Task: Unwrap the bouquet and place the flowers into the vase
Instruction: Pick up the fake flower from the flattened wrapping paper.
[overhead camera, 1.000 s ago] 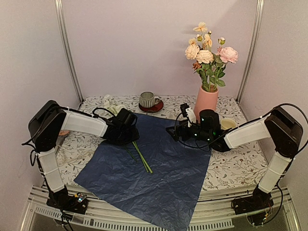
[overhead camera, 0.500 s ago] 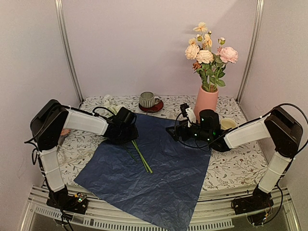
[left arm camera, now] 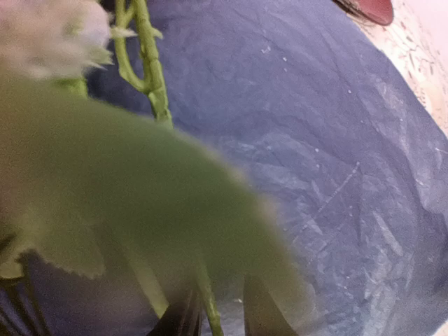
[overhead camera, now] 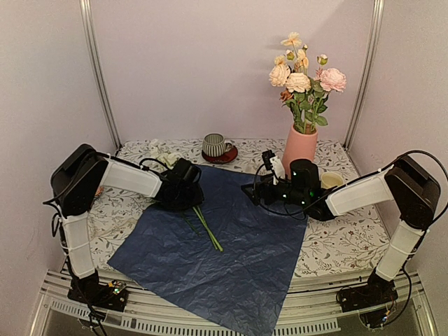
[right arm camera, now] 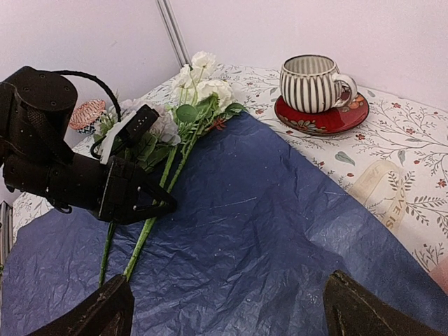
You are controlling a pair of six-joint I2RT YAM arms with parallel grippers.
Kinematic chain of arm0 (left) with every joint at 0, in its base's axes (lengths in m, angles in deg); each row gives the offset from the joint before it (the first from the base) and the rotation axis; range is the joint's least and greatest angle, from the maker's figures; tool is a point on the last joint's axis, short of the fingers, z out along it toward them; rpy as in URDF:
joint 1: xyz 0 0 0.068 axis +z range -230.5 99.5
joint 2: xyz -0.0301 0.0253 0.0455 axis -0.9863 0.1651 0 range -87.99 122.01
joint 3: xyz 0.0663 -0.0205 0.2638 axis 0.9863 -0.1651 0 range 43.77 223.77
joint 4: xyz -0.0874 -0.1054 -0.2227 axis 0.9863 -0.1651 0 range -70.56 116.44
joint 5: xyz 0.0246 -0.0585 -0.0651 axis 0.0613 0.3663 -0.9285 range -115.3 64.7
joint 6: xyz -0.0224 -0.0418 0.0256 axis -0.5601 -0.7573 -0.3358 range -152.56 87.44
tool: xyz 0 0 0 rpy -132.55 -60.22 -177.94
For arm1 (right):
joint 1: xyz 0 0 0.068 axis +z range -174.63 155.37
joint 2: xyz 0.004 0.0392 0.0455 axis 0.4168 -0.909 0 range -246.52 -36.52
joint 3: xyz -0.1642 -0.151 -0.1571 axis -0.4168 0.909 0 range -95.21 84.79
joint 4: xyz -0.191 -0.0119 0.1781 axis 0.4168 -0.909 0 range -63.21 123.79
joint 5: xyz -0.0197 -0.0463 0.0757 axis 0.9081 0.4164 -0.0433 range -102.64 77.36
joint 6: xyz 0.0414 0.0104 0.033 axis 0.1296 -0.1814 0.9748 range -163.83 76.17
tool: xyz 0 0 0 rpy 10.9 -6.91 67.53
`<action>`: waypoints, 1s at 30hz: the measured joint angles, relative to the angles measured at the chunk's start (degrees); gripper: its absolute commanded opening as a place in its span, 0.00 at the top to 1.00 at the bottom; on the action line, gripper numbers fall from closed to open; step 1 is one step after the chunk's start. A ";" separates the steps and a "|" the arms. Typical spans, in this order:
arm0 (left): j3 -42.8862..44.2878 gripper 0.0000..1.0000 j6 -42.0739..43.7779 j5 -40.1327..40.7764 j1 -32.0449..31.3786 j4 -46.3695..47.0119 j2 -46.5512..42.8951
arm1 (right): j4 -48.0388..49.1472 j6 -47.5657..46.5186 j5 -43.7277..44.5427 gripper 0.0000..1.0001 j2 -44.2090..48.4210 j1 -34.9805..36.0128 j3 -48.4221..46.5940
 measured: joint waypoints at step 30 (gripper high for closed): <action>-1.73 1.00 4.50 2.93 -1.05 -1.53 -16.44 | -0.07 0.00 0.00 0.05 0.00 0.00 -0.02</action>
